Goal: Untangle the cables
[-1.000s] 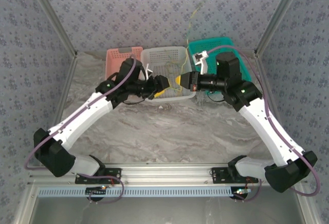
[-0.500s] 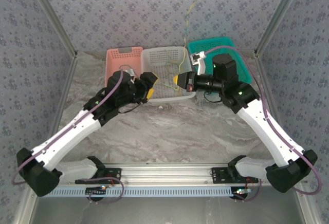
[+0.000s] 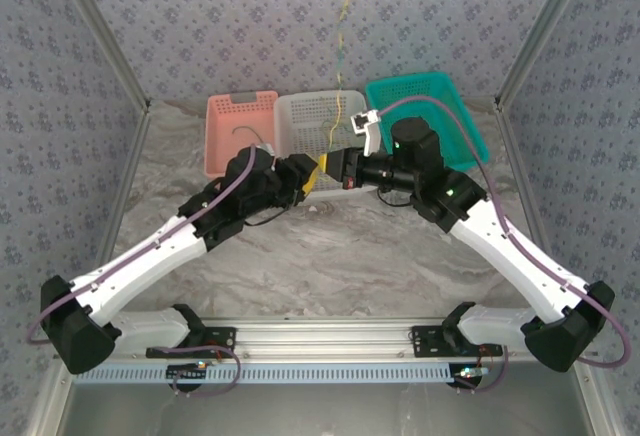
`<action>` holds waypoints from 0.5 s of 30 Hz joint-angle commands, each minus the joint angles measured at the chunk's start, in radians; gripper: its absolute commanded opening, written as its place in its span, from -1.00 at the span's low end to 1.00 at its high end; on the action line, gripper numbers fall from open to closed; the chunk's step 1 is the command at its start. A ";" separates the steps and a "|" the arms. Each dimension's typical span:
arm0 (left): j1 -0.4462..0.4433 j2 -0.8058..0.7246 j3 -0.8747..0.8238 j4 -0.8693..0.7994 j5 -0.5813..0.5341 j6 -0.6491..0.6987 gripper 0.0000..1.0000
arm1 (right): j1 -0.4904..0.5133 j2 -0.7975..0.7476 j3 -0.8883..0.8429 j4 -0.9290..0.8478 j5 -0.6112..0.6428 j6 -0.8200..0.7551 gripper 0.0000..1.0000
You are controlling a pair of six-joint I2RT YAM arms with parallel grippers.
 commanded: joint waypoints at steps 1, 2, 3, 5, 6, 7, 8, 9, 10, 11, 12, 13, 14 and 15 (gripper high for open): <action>-0.007 -0.008 -0.034 -0.069 -0.047 -0.525 -0.70 | 0.016 0.001 -0.012 0.108 0.062 -0.017 -1.00; -0.008 -0.007 -0.042 -0.062 -0.054 -0.539 -0.81 | 0.021 -0.002 -0.020 0.118 0.074 -0.021 -1.00; -0.012 -0.011 -0.050 -0.057 -0.063 -0.556 -0.92 | 0.028 -0.011 -0.030 0.131 0.092 -0.027 -1.00; -0.036 -0.027 -0.080 -0.055 -0.111 -0.609 -1.00 | 0.046 -0.044 -0.082 0.201 0.159 -0.045 -1.00; -0.048 -0.032 -0.096 -0.046 -0.129 -0.639 -1.00 | 0.051 -0.060 -0.121 0.242 0.189 -0.050 -1.00; -0.061 -0.040 -0.117 -0.031 -0.152 -0.669 -1.00 | 0.056 -0.080 -0.156 0.288 0.224 -0.055 -1.00; -0.073 -0.047 -0.135 -0.023 -0.170 -0.699 -1.00 | 0.060 -0.096 -0.186 0.339 0.261 -0.057 -1.00; -0.084 -0.056 -0.147 -0.024 -0.192 -0.720 -1.00 | 0.062 -0.111 -0.214 0.377 0.293 -0.057 -1.00; -0.098 -0.068 -0.158 -0.035 -0.223 -0.744 -1.00 | 0.065 -0.124 -0.238 0.415 0.334 -0.055 -1.00; -0.110 -0.081 -0.165 -0.056 -0.252 -0.766 -1.00 | 0.064 -0.132 -0.254 0.440 0.369 -0.057 -1.00; -0.120 -0.093 -0.172 -0.074 -0.279 -0.786 -1.00 | 0.064 -0.140 -0.264 0.455 0.397 -0.059 -1.00; -0.135 -0.105 -0.180 -0.086 -0.313 -0.813 -1.00 | 0.068 -0.150 -0.274 0.478 0.434 -0.071 -1.00; -0.148 -0.113 -0.184 -0.096 -0.337 -0.835 -1.00 | 0.072 -0.156 -0.282 0.501 0.463 -0.082 -1.00; -0.153 -0.118 -0.188 -0.098 -0.352 -0.848 -1.00 | 0.073 -0.158 -0.281 0.508 0.491 -0.087 -1.00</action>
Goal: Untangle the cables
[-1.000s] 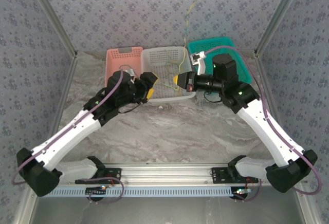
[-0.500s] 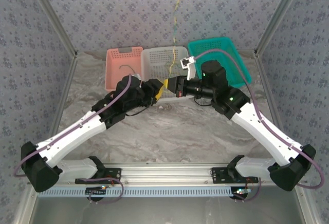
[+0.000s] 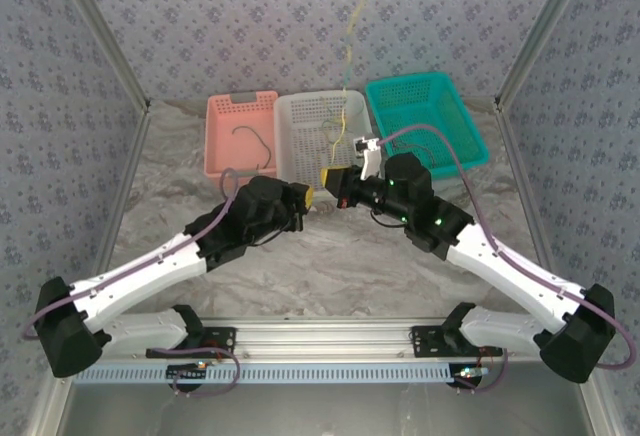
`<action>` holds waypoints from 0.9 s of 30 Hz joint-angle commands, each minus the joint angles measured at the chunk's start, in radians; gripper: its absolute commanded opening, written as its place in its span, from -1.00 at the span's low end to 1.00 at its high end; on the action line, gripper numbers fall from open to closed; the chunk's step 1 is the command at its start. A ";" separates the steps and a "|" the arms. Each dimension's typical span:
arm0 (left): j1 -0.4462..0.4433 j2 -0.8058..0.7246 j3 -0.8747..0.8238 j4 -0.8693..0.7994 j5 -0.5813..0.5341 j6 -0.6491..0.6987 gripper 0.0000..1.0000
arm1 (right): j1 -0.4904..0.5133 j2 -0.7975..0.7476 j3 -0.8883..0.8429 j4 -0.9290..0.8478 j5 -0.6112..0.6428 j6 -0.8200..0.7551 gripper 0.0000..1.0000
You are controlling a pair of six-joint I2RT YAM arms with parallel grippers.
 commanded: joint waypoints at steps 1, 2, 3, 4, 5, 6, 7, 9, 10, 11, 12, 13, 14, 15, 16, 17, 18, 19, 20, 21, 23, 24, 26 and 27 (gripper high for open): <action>-0.030 -0.045 -0.033 -0.114 -0.119 -0.414 -1.00 | -0.017 -0.055 0.019 0.222 0.239 -0.058 -1.00; -0.036 -0.045 -0.031 -0.119 -0.129 -0.427 -1.00 | -0.017 -0.051 0.025 0.227 0.257 -0.061 -1.00; -0.042 -0.045 -0.031 -0.118 -0.140 -0.439 -1.00 | -0.016 -0.046 0.027 0.237 0.267 -0.062 -1.00; -0.052 -0.043 -0.034 -0.109 -0.164 -0.455 -1.00 | -0.015 -0.038 0.030 0.247 0.285 -0.060 -1.00; -0.062 -0.042 -0.038 -0.100 -0.183 -0.472 -1.00 | -0.013 -0.033 0.032 0.255 0.313 -0.054 -1.00; -0.069 -0.040 -0.042 -0.093 -0.199 -0.483 -1.00 | -0.010 -0.028 0.031 0.268 0.339 -0.047 -1.00; -0.077 -0.039 -0.046 -0.083 -0.219 -0.493 -1.00 | -0.008 -0.022 0.028 0.289 0.374 -0.030 -1.00; -0.093 -0.039 -0.050 -0.074 -0.265 -0.513 -1.00 | -0.014 -0.008 0.026 0.338 0.422 0.010 -1.00; -0.100 -0.036 -0.053 -0.058 -0.287 -0.522 -1.00 | -0.018 0.004 0.035 0.353 0.448 0.035 -1.00; -0.104 -0.032 -0.059 -0.034 -0.305 -0.530 -1.00 | -0.021 0.018 0.048 0.364 0.470 0.054 -1.00; -0.107 -0.028 -0.059 -0.021 -0.317 -0.534 -1.00 | -0.025 0.030 0.062 0.372 0.484 0.088 -1.00; -0.113 -0.024 -0.058 -0.011 -0.331 -0.538 -1.00 | -0.032 0.046 0.080 0.380 0.494 0.118 -1.00; -0.117 -0.019 -0.054 0.002 -0.361 -0.541 -1.00 | -0.038 0.063 0.095 0.399 0.494 0.137 -1.00; -0.117 -0.015 -0.053 0.017 -0.371 -0.542 -1.00 | -0.041 0.076 0.111 0.402 0.494 0.148 -1.00; -0.118 -0.011 -0.052 0.029 -0.383 -0.543 -1.00 | -0.039 0.091 0.132 0.398 0.493 0.158 -1.00; -0.120 -0.008 -0.052 0.041 -0.395 -0.541 -1.00 | -0.041 0.104 0.148 0.399 0.482 0.159 -1.00; -0.120 -0.008 -0.052 0.046 -0.401 -0.538 -1.00 | -0.043 0.115 0.165 0.387 0.467 0.157 -1.00; -0.120 -0.010 -0.053 0.053 -0.409 -0.532 -1.00 | -0.045 0.123 0.184 0.354 0.450 0.155 -1.00; -0.120 -0.016 -0.058 0.057 -0.422 -0.517 -1.00 | -0.051 0.130 0.201 0.318 0.421 0.148 -1.00; -0.119 -0.028 -0.061 0.046 -0.433 -0.501 -0.88 | -0.058 0.133 0.215 0.280 0.388 0.136 -1.00; -0.119 -0.078 -0.057 -0.075 -0.440 -0.483 -0.30 | -0.070 0.125 0.252 0.169 0.327 0.099 -1.00; -0.117 -0.105 -0.053 -0.146 -0.446 -0.470 -0.06 | -0.079 0.119 0.263 0.105 0.293 0.076 -1.00; -0.087 -0.174 -0.027 -0.342 -0.400 -0.430 0.23 | -0.125 0.102 0.279 -0.043 0.187 0.071 -1.00; -0.059 -0.202 -0.017 -0.420 -0.362 -0.398 0.27 | -0.148 0.092 0.275 -0.083 0.127 0.070 -1.00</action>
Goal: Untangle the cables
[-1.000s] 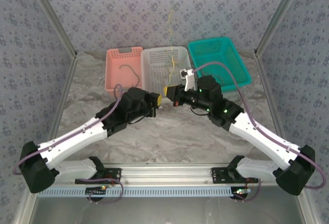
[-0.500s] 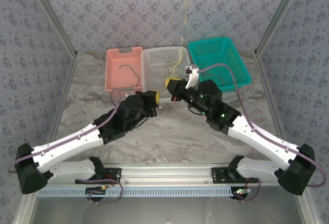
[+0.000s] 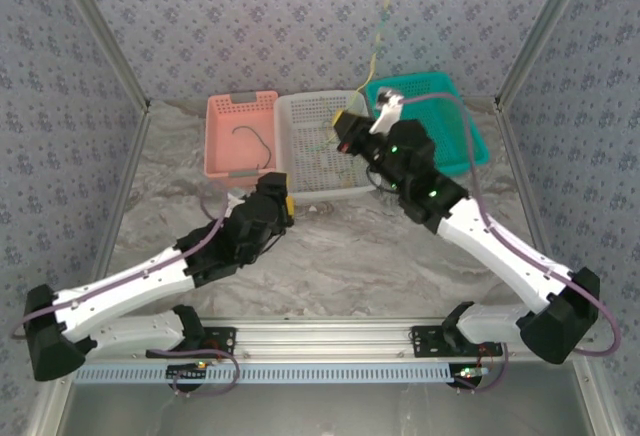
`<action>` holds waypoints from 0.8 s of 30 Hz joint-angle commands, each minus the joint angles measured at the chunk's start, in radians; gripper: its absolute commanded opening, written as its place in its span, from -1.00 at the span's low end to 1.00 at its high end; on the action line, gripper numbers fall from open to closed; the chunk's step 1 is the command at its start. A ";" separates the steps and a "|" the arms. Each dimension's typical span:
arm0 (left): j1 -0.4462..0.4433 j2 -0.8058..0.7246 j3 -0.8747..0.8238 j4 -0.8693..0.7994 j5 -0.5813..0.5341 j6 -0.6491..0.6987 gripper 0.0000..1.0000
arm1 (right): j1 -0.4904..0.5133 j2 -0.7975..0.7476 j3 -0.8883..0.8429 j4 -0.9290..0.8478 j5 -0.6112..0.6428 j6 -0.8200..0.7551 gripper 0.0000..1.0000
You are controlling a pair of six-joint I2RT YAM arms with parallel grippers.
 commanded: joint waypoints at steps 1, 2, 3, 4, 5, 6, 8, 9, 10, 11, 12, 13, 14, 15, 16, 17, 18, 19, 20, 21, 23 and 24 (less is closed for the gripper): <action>0.069 -0.116 0.033 -0.377 0.050 -0.342 0.29 | -0.079 -0.053 0.042 -0.206 -0.177 -0.035 -1.00; 0.102 -0.145 0.044 -0.448 0.077 -0.286 0.29 | -0.114 -0.058 0.052 -0.272 -0.265 -0.035 -1.00; 0.138 -0.170 0.051 -0.493 0.094 -0.239 0.28 | -0.137 -0.065 0.055 -0.314 -0.338 -0.068 -1.00; 0.183 -0.194 0.058 -0.510 0.107 -0.156 0.27 | -0.161 -0.072 0.060 -0.363 -0.429 -0.097 -1.00; 0.245 -0.210 0.062 -0.509 0.134 -0.059 0.23 | -0.181 -0.073 0.080 -0.450 -0.502 -0.129 -1.00; 0.302 -0.219 0.068 -0.505 0.181 0.022 0.16 | -0.191 -0.073 0.096 -0.515 -0.552 -0.164 -1.00; 0.442 -0.207 0.076 -0.437 0.319 0.201 0.03 | -0.204 -0.058 0.137 -0.699 -0.657 -0.258 -1.00; 0.494 -0.187 0.083 -0.371 0.381 0.279 0.02 | -0.203 -0.051 0.150 -0.776 -0.688 -0.297 -1.00; 0.545 -0.148 0.102 -0.325 0.455 0.355 0.02 | -0.201 -0.046 0.154 -0.830 -0.733 -0.329 -1.00; 0.585 -0.096 0.137 -0.297 0.532 0.422 0.07 | -0.199 -0.040 0.158 -0.872 -0.770 -0.359 -1.00; 0.607 -0.039 0.179 -0.269 0.588 0.482 0.15 | -0.194 -0.036 0.159 -0.904 -0.788 -0.376 -1.00; 0.622 0.028 0.235 -0.242 0.646 0.547 0.28 | -0.188 -0.037 0.152 -0.921 -0.800 -0.386 -1.00; 0.627 0.094 0.297 -0.217 0.690 0.604 0.36 | -0.186 -0.034 0.144 -0.924 -0.824 -0.386 -1.00; 0.626 0.154 0.346 -0.183 0.728 0.645 0.41 | -0.186 -0.029 0.137 -0.929 -0.843 -0.386 -1.00; 0.624 0.221 0.408 -0.147 0.774 0.681 0.45 | -0.184 -0.016 0.133 -0.933 -0.861 -0.386 -1.00; 0.619 0.282 0.472 -0.133 0.810 0.706 0.51 | -0.177 -0.006 0.130 -0.937 -0.869 -0.389 -1.00; 0.611 0.335 0.527 -0.125 0.837 0.727 0.53 | -0.170 0.002 0.128 -0.935 -0.874 -0.393 -1.00; 0.601 0.389 0.593 -0.134 0.861 0.750 0.58 | -0.160 0.011 0.128 -0.933 -0.875 -0.396 -1.00; 0.586 0.435 0.657 -0.158 0.869 0.774 0.60 | -0.155 0.023 0.130 -0.933 -0.878 -0.399 -1.00; 0.571 0.470 0.705 -0.172 0.872 0.798 0.62 | -0.150 0.034 0.133 -0.934 -0.882 -0.402 -1.00; 0.538 0.533 0.799 -0.225 0.865 0.842 0.63 | -0.142 0.055 0.141 -0.936 -0.885 -0.410 -1.00; 0.525 0.554 0.824 -0.245 0.866 0.850 0.63 | -0.138 0.062 0.145 -0.939 -0.885 -0.413 -1.00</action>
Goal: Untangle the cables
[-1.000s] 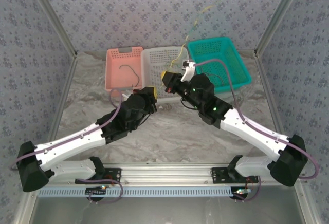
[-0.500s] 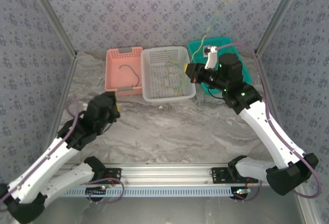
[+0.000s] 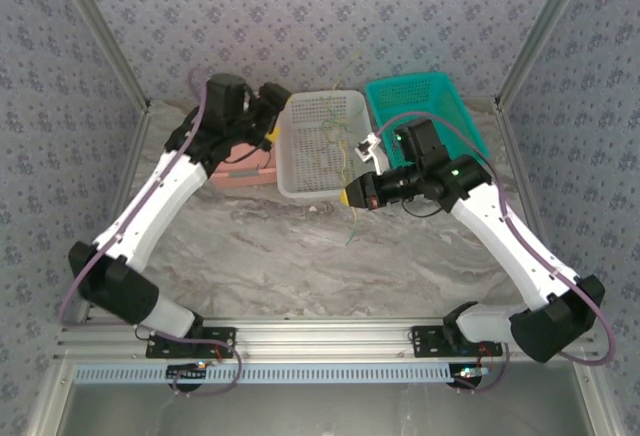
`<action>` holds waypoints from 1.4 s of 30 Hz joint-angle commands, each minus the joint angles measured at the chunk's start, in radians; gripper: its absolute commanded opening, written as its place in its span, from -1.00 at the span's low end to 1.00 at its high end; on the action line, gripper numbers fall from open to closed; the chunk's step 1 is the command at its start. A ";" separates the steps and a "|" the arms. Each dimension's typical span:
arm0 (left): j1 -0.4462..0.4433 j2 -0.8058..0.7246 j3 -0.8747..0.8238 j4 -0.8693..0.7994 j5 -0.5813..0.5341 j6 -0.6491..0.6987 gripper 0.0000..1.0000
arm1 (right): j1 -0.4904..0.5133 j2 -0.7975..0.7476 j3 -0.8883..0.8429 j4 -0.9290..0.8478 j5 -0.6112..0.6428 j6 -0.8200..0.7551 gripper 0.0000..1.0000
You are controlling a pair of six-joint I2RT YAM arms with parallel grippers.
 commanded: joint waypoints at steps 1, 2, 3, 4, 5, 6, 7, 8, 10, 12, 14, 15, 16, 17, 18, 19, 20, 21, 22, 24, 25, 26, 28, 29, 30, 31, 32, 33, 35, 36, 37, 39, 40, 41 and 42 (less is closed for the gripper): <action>-0.046 0.046 0.111 -0.042 0.083 0.132 0.64 | 0.015 0.018 0.026 -0.035 -0.045 -0.044 -1.00; -0.057 0.064 0.124 -0.045 0.097 0.136 0.63 | 0.016 0.021 0.028 -0.031 -0.042 -0.044 -1.00; -0.064 0.084 0.139 -0.065 0.108 0.136 0.60 | 0.015 0.021 0.028 -0.025 -0.046 -0.043 -1.00; -0.071 0.108 0.166 -0.106 0.123 0.145 0.57 | 0.017 0.022 0.030 -0.021 -0.050 -0.043 -1.00; -0.076 0.132 0.200 -0.161 0.127 0.163 0.53 | 0.020 0.025 0.031 -0.020 -0.054 -0.042 -1.00; -0.081 0.150 0.230 -0.202 0.128 0.182 0.49 | 0.023 0.027 0.033 -0.018 -0.058 -0.043 -1.00; -0.088 0.170 0.260 -0.247 0.130 0.205 0.39 | 0.025 0.030 0.034 -0.017 -0.063 -0.045 -1.00; -0.091 0.188 0.286 -0.278 0.140 0.221 0.26 | 0.027 0.032 0.035 -0.018 -0.058 -0.047 -1.00; -0.096 0.223 0.342 -0.332 0.165 0.248 0.06 | 0.030 0.033 0.036 -0.019 -0.046 -0.053 -1.00; -0.101 0.260 0.439 -0.455 0.133 0.294 0.05 | 0.031 0.035 0.041 -0.023 -0.038 -0.058 -1.00; -0.111 0.281 0.520 -0.569 0.059 0.341 0.13 | 0.028 0.040 0.046 -0.028 -0.026 -0.061 -1.00; -0.117 0.286 0.545 -0.607 0.026 0.351 0.19 | 0.028 0.042 0.048 -0.032 -0.019 -0.063 -1.00; -0.121 0.287 0.566 -0.640 -0.005 0.359 0.23 | 0.027 0.046 0.051 -0.036 -0.014 -0.066 -1.00; -0.122 0.286 0.578 -0.669 -0.035 0.362 0.25 | 0.027 0.049 0.053 -0.037 -0.010 -0.067 -1.00; -0.127 0.284 0.584 -0.689 -0.058 0.364 0.26 | 0.026 0.051 0.056 -0.037 -0.012 -0.068 -1.00; -0.130 0.282 0.582 -0.698 -0.070 0.368 0.27 | 0.028 0.054 0.059 -0.035 -0.017 -0.069 -1.00; -0.132 0.282 0.573 -0.697 -0.067 0.373 0.28 | 0.028 0.056 0.062 -0.031 -0.019 -0.067 -1.00; -0.132 0.283 0.564 -0.691 -0.058 0.372 0.27 | 0.031 0.056 0.063 -0.025 -0.024 -0.065 -1.00; -0.131 0.286 0.552 -0.681 -0.048 0.373 0.25 | 0.033 0.055 0.064 -0.021 -0.027 -0.064 -1.00; -0.132 0.299 0.543 -0.662 -0.024 0.374 0.15 | 0.037 0.055 0.068 -0.020 -0.029 -0.064 -1.00; -0.131 0.307 0.545 -0.660 -0.019 0.375 0.11 | 0.039 0.055 0.070 -0.023 -0.028 -0.067 -1.00; -0.132 0.317 0.550 -0.658 -0.017 0.377 0.07 | 0.039 0.054 0.070 -0.025 -0.028 -0.070 -1.00; -0.130 0.330 0.555 -0.652 -0.022 0.382 -0.10 | 0.040 0.049 0.069 -0.032 -0.025 -0.075 -1.00; -0.131 0.335 0.555 -0.644 -0.020 0.387 -0.24 | 0.040 0.048 0.069 -0.034 -0.023 -0.078 -1.00; -0.130 0.339 0.556 -0.635 -0.018 0.391 -0.40 | 0.040 0.048 0.070 -0.038 -0.022 -0.081 -1.00; -0.129 0.344 0.559 -0.630 -0.015 0.398 -0.50 | 0.040 0.046 0.070 -0.043 -0.020 -0.085 -1.00; -0.130 0.352 0.566 -0.630 -0.015 0.409 -0.54 | 0.040 0.046 0.070 -0.045 -0.019 -0.088 -1.00; -0.130 0.361 0.577 -0.639 -0.015 0.422 -0.55 | 0.040 0.043 0.071 -0.048 -0.018 -0.092 -1.00; -0.126 0.378 0.594 -0.660 -0.013 0.453 -0.59 | 0.039 0.040 0.069 -0.049 -0.015 -0.095 -1.00; -0.124 0.382 0.597 -0.664 -0.012 0.467 -0.72 | 0.040 0.040 0.070 -0.049 -0.014 -0.098 -1.00; -0.121 0.382 0.593 -0.662 -0.013 0.480 -0.87 | 0.038 0.042 0.069 -0.051 -0.013 -0.100 -1.00; -0.115 0.382 0.587 -0.637 0.011 0.540 -1.00 | 0.040 0.047 0.070 -0.062 0.003 -0.113 -1.00; -0.111 0.384 0.587 -0.622 0.042 0.584 -1.00 | 0.040 0.051 0.074 -0.076 0.017 -0.127 -1.00; -0.106 0.387 0.587 -0.604 0.089 0.645 -1.00 | 0.039 0.061 0.081 -0.096 0.038 -0.149 -1.00; -0.099 0.393 0.584 -0.583 0.152 0.701 -1.00 | 0.036 0.068 0.089 -0.113 0.072 -0.168 -1.00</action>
